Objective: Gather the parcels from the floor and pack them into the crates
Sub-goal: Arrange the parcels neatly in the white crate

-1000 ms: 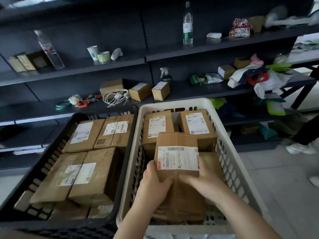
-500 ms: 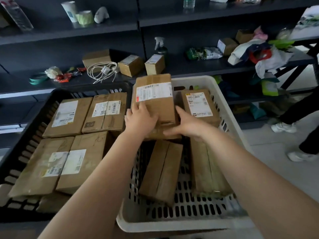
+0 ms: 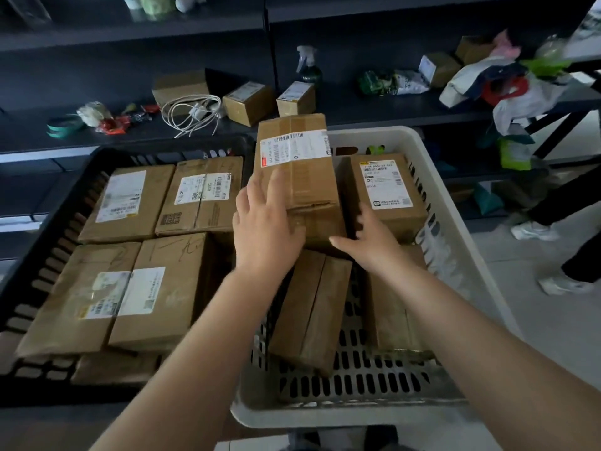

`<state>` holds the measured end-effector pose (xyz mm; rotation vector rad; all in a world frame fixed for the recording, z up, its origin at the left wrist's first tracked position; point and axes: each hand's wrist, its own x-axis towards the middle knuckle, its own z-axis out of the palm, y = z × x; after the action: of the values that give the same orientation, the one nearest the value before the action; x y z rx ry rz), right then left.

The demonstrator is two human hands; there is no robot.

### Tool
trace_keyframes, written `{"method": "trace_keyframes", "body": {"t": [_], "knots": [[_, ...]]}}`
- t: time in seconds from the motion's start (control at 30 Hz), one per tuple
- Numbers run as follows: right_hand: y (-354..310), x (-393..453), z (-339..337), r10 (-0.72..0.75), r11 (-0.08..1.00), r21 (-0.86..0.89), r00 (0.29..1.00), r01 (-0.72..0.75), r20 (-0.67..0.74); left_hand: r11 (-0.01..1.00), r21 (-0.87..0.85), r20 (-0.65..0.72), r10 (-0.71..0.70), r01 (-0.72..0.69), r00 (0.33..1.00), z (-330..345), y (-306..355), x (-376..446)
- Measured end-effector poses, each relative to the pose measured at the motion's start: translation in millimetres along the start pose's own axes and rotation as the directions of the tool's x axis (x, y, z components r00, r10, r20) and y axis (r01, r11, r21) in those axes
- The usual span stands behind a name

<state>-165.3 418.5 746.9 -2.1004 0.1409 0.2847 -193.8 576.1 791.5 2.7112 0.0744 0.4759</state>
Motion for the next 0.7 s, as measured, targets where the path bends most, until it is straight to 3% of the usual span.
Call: {"method": "trace_keyframes", "body": {"t": [0.07, 0.1, 0.13, 0.17, 0.2, 0.27, 0.3, 0.33, 0.37, 0.53, 0.6, 0.7], "knots": [[13, -14, -2, 0.028, 1.0, 0.005, 0.999, -0.027, -0.033, 0.98, -0.098, -0.231, 0.149, -0.175, 0.961, 6, 13, -31], [19, -21, -2, 0.029, 1.0, 0.007, 0.999, -0.029, -0.041, 0.965, -0.115, -0.209, 0.209, -0.236, 0.955, 11, 19, -44], [25, -27, -3, 0.033, 0.999, -0.001, 0.999, -0.033, -0.038, 0.967, -0.104, -0.079, 0.227, -0.234, 0.971, 20, 22, -54], [31, -32, -3, 0.046, 0.999, -0.028, 0.999, -0.046, -0.023, 0.985, -0.051, 0.12, 0.168, -0.163, 0.978, 35, 24, -60], [36, -37, -3, 0.066, 0.996, -0.068, 0.998, -0.065, 0.005, 0.997, 0.052, 0.348, 0.036, -0.058, 0.937, 52, 24, -64], [44, -41, -2, 0.097, 0.986, -0.144, 0.991, -0.084, 0.088, 0.958, 0.27, 0.671, -0.261, 0.099, 0.694, 80, 22, -67], [46, -43, 0, 0.11, 0.981, -0.177, 0.985, -0.085, 0.132, 0.93, 0.349, 0.745, -0.351, 0.116, 0.568, 92, 21, -68], [48, -44, 3, 0.126, 0.975, -0.205, 0.977, -0.09, 0.17, 0.908, 0.402, 0.772, -0.407, 0.121, 0.488, 101, 20, -68], [49, -46, 5, 0.144, 0.969, -0.229, 0.969, -0.097, 0.199, 0.89, 0.437, 0.775, -0.445, 0.128, 0.449, 107, 18, -69], [58, -50, 10, 0.228, 0.943, -0.305, 0.923, -0.13, 0.312, 0.888, 0.382, 0.712, -0.46, 0.258, 0.53, 107, 6, -69], [61, -50, 9, 0.255, 0.94, -0.302, 0.91, -0.155, 0.326, 0.851, 0.234, 0.724, -0.476, 0.471, 0.5, 101, -4, -67], [60, -50, 11, 0.283, 0.941, -0.288, 0.878, -0.177, 0.386, 0.689, -0.028, 0.743, -0.47, 0.724, 0.477, 89, -14, -64]]}}
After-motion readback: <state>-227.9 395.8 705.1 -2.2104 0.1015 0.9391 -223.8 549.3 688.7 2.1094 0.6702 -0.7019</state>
